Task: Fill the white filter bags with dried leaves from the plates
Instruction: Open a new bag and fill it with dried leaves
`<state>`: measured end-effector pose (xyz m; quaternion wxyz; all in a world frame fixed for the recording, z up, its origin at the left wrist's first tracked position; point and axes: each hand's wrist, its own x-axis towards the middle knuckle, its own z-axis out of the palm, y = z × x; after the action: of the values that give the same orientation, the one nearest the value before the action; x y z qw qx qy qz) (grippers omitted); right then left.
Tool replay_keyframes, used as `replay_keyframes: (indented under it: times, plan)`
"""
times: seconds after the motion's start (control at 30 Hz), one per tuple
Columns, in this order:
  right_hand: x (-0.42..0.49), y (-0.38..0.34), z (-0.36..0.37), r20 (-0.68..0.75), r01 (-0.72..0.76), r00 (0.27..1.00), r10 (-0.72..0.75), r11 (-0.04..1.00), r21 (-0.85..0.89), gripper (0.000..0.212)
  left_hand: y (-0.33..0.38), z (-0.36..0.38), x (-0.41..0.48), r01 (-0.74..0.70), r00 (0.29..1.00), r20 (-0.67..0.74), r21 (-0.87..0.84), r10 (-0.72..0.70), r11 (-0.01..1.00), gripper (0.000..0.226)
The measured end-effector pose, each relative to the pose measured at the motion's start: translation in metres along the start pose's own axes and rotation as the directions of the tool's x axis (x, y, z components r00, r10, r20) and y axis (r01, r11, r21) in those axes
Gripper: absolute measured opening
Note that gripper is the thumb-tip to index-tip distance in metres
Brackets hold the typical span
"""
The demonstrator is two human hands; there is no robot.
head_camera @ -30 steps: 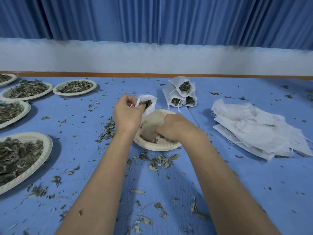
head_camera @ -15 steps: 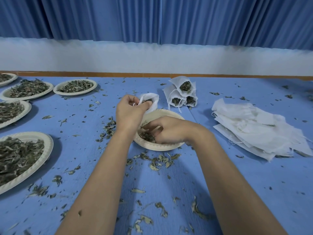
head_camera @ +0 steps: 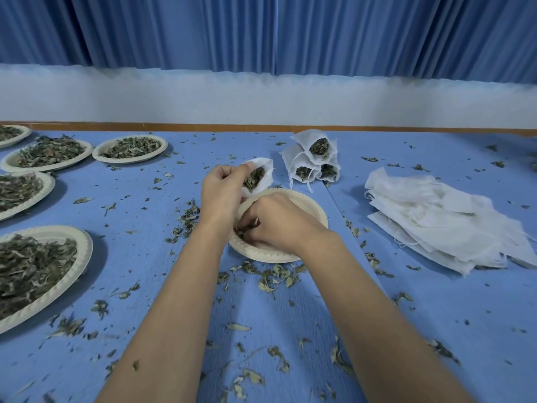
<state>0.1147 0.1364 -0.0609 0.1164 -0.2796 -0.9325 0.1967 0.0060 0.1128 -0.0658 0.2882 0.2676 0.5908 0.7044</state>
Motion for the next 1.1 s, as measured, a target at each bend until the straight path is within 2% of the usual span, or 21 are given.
replay_keyframes:
  times: [0.17,0.27,0.43,0.77,0.87,1.0,1.1]
  plan:
    - [0.004,0.001,0.009,-0.056,-0.038,0.998,0.036,0.998,-0.044,0.016,0.001,-0.001,-0.002,0.017,1.0,-0.011,-0.006,-0.017,1.0,0.03]
    - [0.004,0.004,0.008,-0.088,-0.092,0.992,0.092,0.996,0.006,0.021,0.002,-0.001,-0.003,0.018,1.0,-0.008,-0.029,-0.018,0.999,0.03]
    - [0.008,0.017,0.001,-0.35,-0.236,0.909,0.228,0.972,0.02,0.021,0.005,-0.002,-0.004,0.035,0.999,0.007,-0.084,-0.035,0.996,0.025]
    - [0.014,0.008,0.012,-0.152,-0.198,0.97,0.191,0.98,-0.032,0.04,0.005,0.0,-0.003,0.048,0.999,0.011,-0.083,-0.048,0.995,0.024]
    - [0.011,0.005,0.012,-0.063,-0.131,0.99,0.127,0.989,-0.064,0.033,0.005,0.0,-0.004,0.054,0.998,-0.004,-0.095,-0.055,0.994,0.024]
    - [0.004,-0.007,0.01,-0.133,-0.066,0.989,0.063,0.998,-0.013,0.041,0.006,0.0,-0.005,0.061,0.998,-0.006,-0.098,-0.062,0.993,0.023]
    - [0.003,-0.013,0.011,-0.15,-0.052,0.988,0.041,0.996,-0.068,0.032,0.006,0.001,-0.006,0.069,0.997,-0.016,-0.096,-0.071,0.993,0.024]
